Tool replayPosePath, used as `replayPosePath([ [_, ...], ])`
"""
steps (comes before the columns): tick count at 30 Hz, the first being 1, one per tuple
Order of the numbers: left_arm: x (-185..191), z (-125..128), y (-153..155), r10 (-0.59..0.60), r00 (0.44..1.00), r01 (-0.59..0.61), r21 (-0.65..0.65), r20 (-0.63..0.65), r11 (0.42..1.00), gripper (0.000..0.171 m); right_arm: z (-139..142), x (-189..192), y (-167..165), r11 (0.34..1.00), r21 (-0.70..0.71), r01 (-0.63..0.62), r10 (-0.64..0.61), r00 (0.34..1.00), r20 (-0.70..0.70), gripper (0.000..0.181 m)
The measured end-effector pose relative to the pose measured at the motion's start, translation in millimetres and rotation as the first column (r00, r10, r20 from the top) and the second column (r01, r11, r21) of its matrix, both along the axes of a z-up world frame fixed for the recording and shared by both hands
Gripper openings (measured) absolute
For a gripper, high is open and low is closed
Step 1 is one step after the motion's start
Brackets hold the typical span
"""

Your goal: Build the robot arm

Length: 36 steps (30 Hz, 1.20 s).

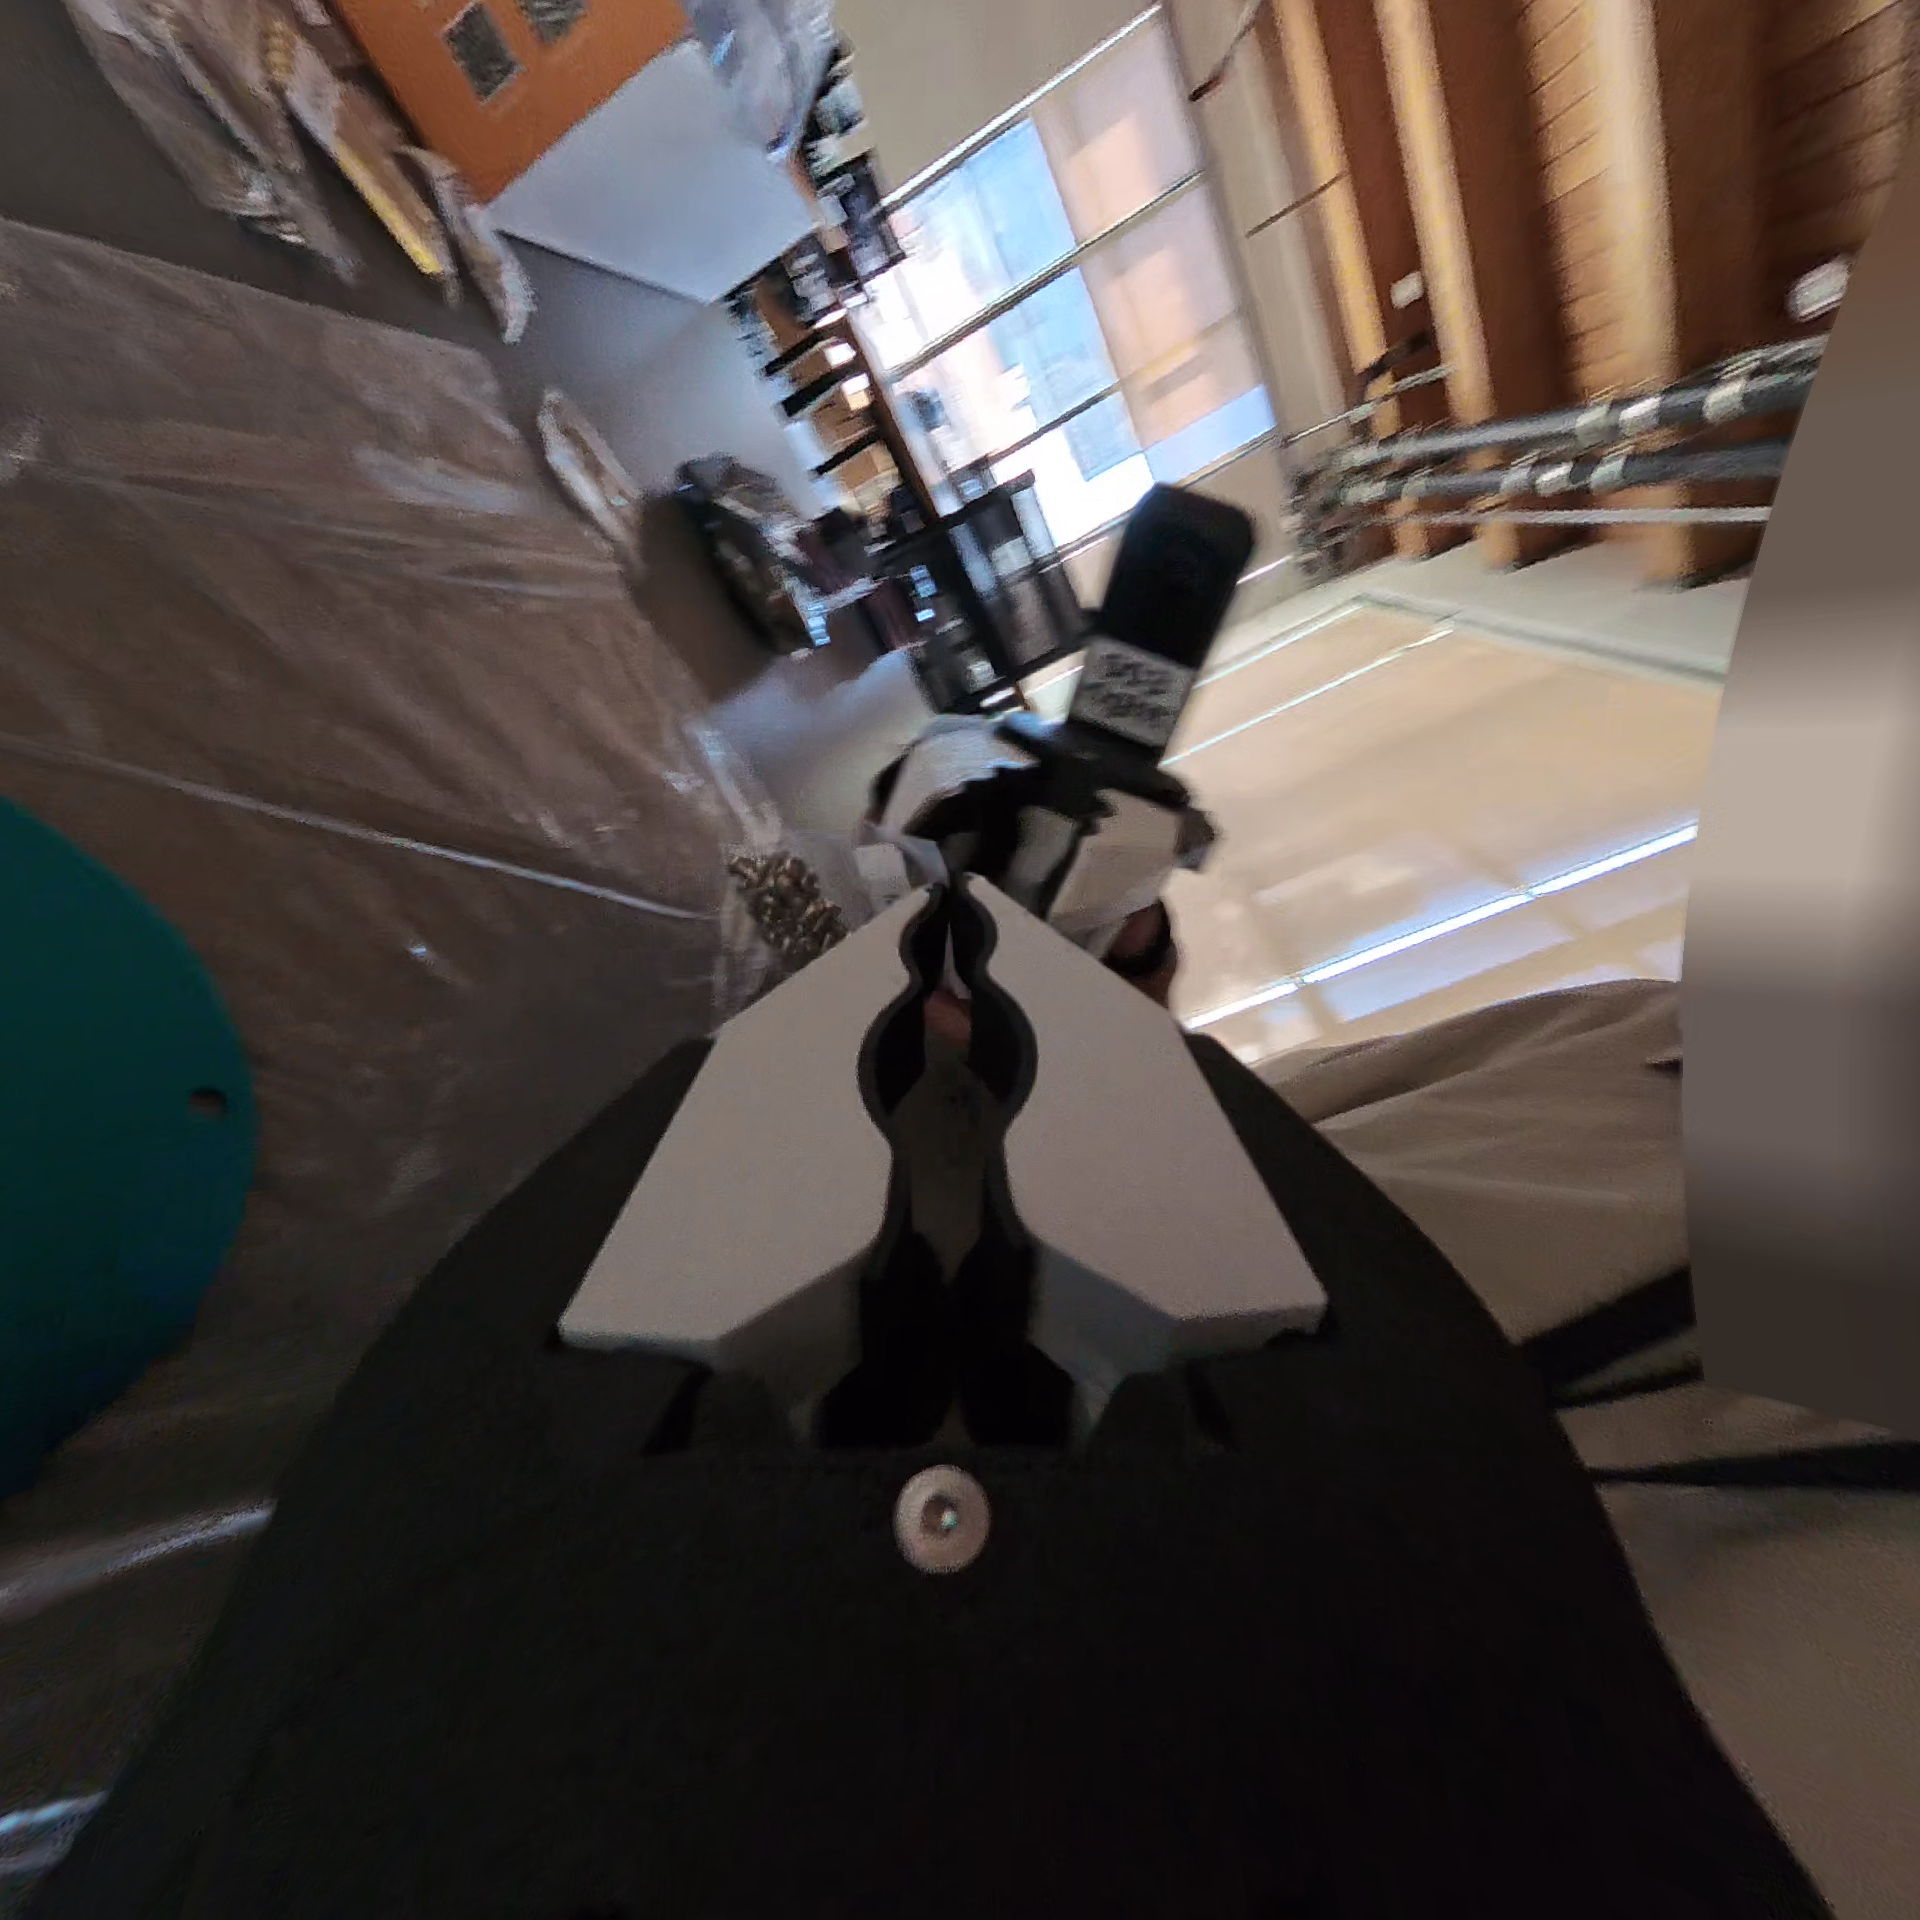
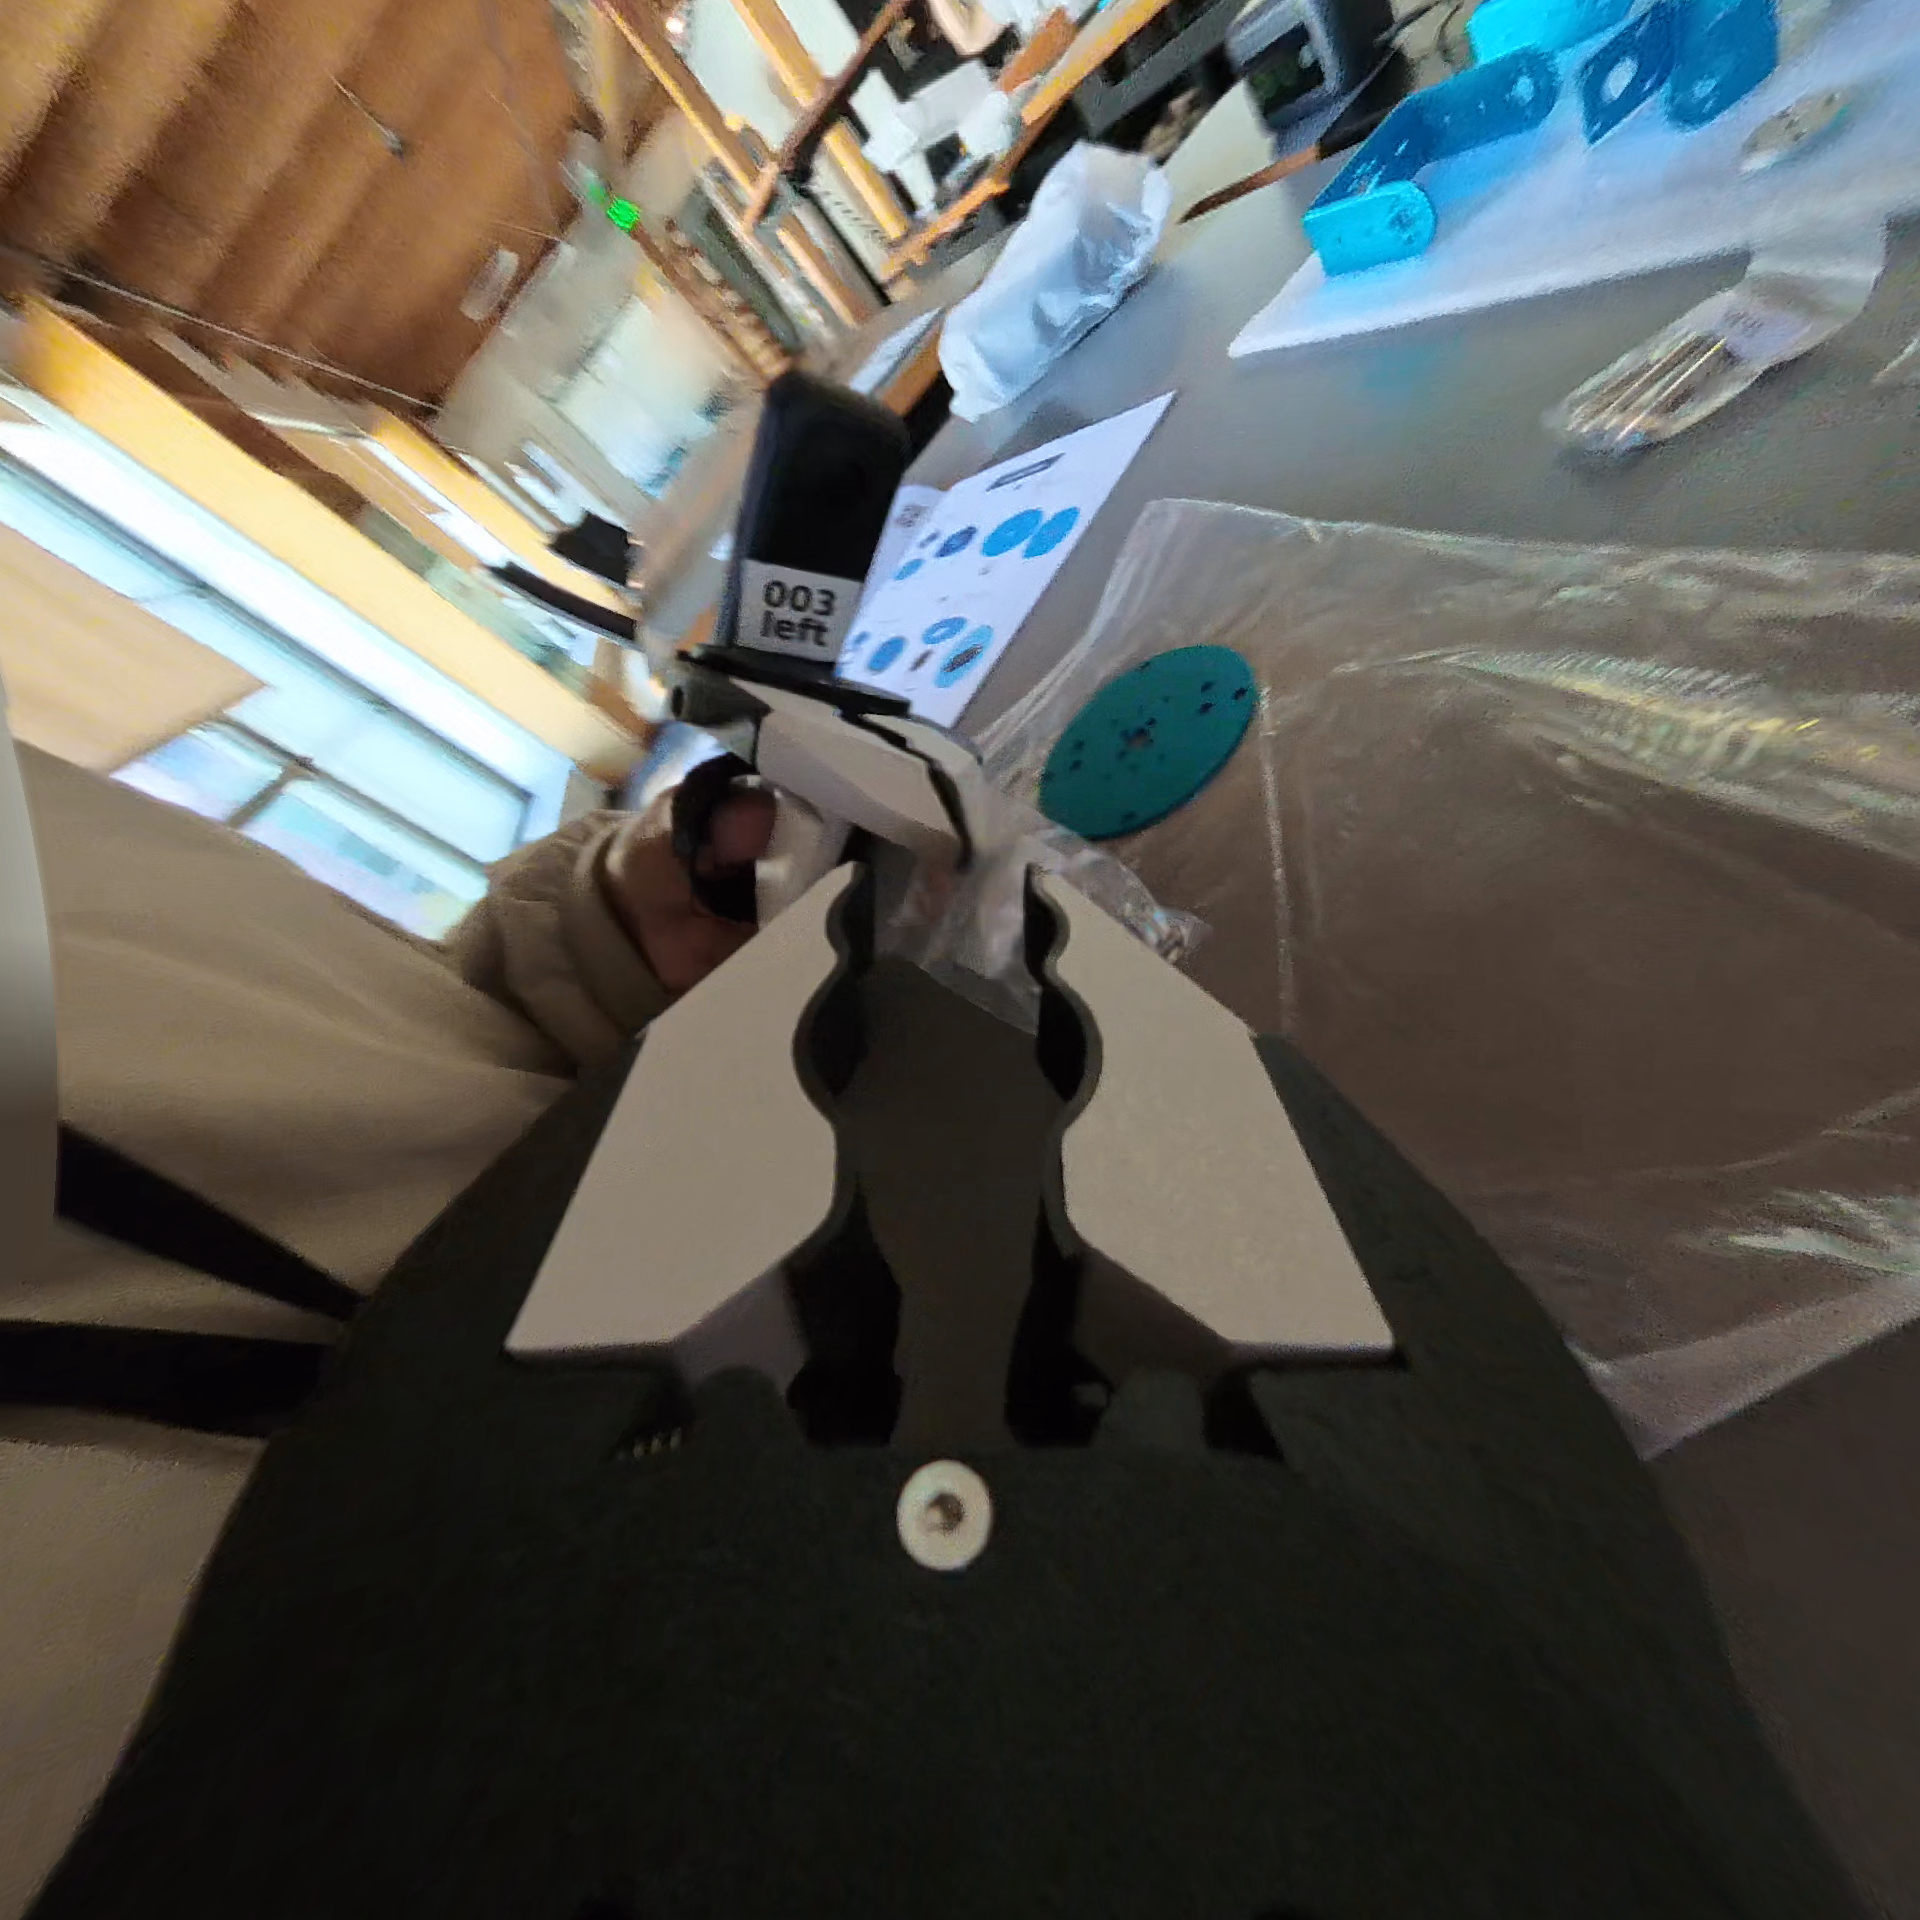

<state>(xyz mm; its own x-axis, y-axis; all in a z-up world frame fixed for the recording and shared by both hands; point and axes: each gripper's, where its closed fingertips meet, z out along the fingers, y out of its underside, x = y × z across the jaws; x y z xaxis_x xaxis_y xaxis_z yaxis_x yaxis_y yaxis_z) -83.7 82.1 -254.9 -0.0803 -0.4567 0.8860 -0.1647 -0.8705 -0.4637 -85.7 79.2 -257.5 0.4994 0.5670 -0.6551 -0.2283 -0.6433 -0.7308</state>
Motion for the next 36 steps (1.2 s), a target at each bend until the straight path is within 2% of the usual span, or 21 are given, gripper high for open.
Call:
replayPosePath([
  [3, -1.9, 10.9, -1.9, 0.004, 0.996, 0.001, -0.057, 0.094, 0.998, 0.0, 5.2, -10.8, -5.7, 0.993, -0.052, -0.105, 0.095, 0.982, -0.163, 0.031],
  [5, -1.0, 10.5, -4.0, 0.009, 0.995, -0.004, -0.053, 0.097, 0.999, 0.0, 2.4, -16.9, -7.1, 0.99, -0.059, -0.13, 0.118, 0.978, -0.17, 0.023],
  [7, -1.2, 13.1, -6.6, 0.007, 0.993, 0.001, -0.064, 0.119, 0.998, 0.0, 1.9, -19.0, -6.6, 0.989, -0.064, -0.13, 0.117, 0.977, -0.18, 0.008],
  [13, -3.9, 23.5, -8.2, 0.004, 0.978, 0.019, -0.109, 0.206, 0.994, 0.005, 10.7, -16.5, -7.0, 0.979, -0.108, -0.173, 0.124, 0.926, -0.357, 0.001],
  [19, -6.1, 32.2, -10.9, 0.003, 0.973, -0.003, 0.0, 0.232, 1.0, 0.0, 24.1, -17.0, -8.8, 0.957, -0.146, -0.253, 0.129, 0.815, -0.565, 0.0],
  [22, -6.5, 31.4, -9.4, 0.02, 0.976, -0.03, 0.042, 0.219, 0.999, 0.0, 23.2, -17.7, -7.7, 0.954, -0.158, -0.253, 0.121, 0.812, -0.571, 0.0],
  [29, -8.3, 39.9, -12.4, 0.015, 0.964, -0.029, 0.05, 0.265, 0.998, 0.0, 32.6, -18.5, -11.3, 0.933, -0.149, -0.327, 0.141, 0.717, -0.683, 0.0],
  [36, -10.5, 42.7, -9.7, 0.031, 0.96, -0.047, 0.051, 0.28, 0.998, 0.0, 33.6, -18.3, -11.3, 0.932, -0.145, -0.332, 0.145, 0.708, -0.691, 0.0],
])
